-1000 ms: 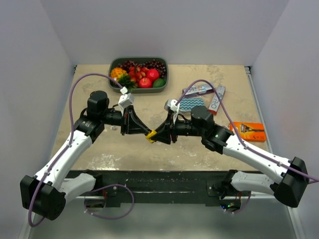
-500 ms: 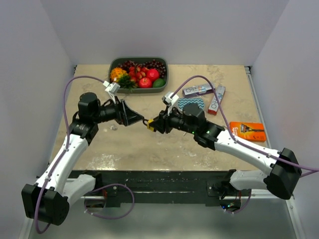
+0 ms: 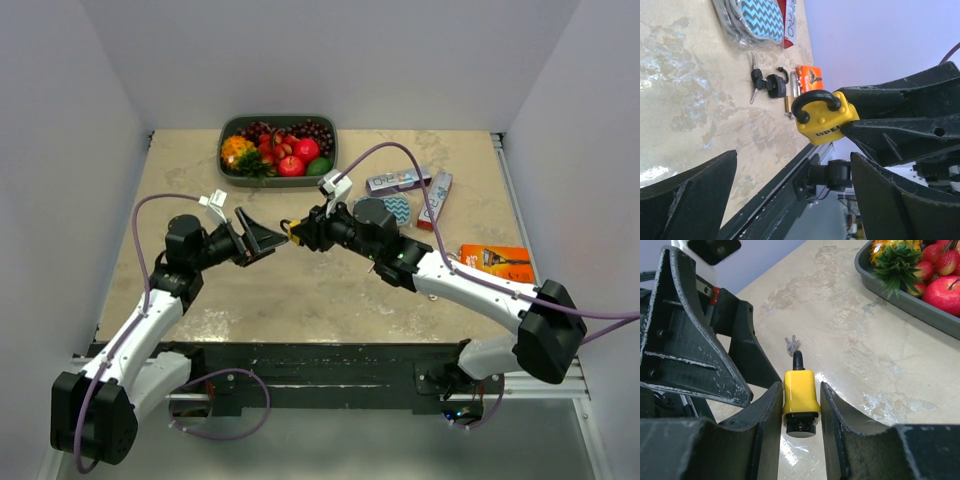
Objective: Lock with the key
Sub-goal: Place the lock at the center of the board.
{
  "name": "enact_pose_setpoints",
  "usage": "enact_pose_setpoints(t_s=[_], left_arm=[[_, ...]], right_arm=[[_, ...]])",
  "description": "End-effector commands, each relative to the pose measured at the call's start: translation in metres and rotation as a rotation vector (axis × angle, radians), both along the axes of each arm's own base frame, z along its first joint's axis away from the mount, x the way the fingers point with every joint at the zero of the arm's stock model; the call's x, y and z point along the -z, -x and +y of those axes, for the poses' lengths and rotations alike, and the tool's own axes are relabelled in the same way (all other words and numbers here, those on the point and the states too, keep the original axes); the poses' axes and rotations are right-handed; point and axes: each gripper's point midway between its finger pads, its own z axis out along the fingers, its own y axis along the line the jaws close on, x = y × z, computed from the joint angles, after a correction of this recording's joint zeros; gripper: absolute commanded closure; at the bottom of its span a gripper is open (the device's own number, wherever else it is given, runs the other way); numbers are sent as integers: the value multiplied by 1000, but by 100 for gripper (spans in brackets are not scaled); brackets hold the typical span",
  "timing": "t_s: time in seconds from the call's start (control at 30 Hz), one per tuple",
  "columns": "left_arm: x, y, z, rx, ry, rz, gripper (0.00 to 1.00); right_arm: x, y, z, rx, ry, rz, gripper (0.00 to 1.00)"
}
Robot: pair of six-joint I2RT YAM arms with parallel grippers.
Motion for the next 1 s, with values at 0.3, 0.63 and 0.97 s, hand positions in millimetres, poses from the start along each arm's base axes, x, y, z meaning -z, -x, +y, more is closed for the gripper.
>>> enact_pose_setpoints(t_s=[0.3, 0.63, 0.97], left_arm=[[-32, -14, -8, -74, 295, 149, 1], [-18, -22, -12, -87, 332, 292, 1], [-25, -23, -16, -75, 353, 300, 16]], right_arm=[[-64, -12, 9, 35, -149, -136, 100], [-65, -12, 17, 27, -162, -141, 100], [-65, -8, 30, 9, -177, -144, 100]])
